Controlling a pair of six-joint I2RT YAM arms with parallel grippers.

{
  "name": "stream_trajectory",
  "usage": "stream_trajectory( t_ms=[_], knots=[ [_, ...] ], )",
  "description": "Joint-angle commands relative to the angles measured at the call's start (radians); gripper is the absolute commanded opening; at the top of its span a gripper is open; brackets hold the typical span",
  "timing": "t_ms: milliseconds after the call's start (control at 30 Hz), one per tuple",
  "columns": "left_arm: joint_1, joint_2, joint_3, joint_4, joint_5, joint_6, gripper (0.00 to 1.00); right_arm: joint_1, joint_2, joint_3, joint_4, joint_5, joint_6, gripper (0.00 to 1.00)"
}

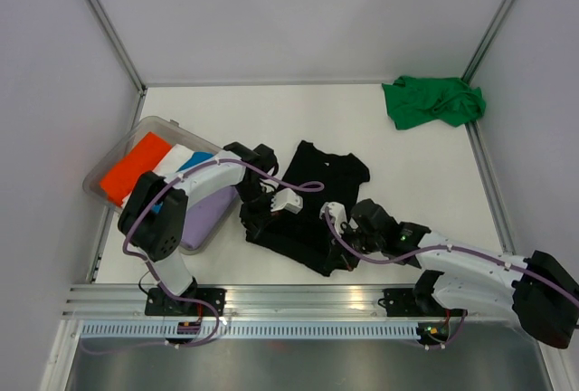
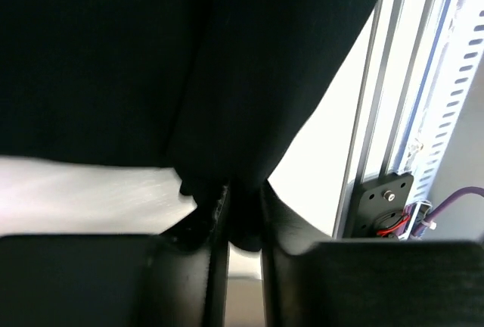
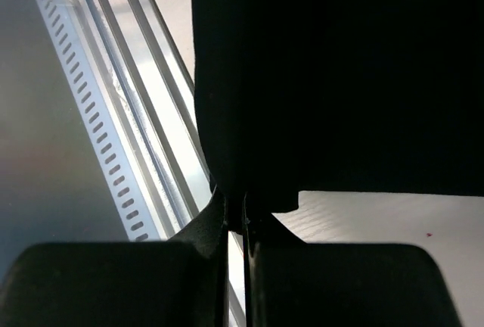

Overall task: Roll the t-shirts
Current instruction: Roll the tshirt

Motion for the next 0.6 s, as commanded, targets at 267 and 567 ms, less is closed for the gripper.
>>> stream_trajectory(
  t_ms=[267, 567],
  knots=[
    [0.009, 0.005, 0.037, -0.005, 0.069, -0.013, 0.43, -0.099, -0.115, -0.23, 0.292, -0.138, 0.33, 0.0],
    [0.009, 0.034, 0.06, -0.097, 0.124, -0.019, 0.02, -0.25, -0.037, -0.254, 0.264, -0.29, 0.386, 0.0]
  ],
)
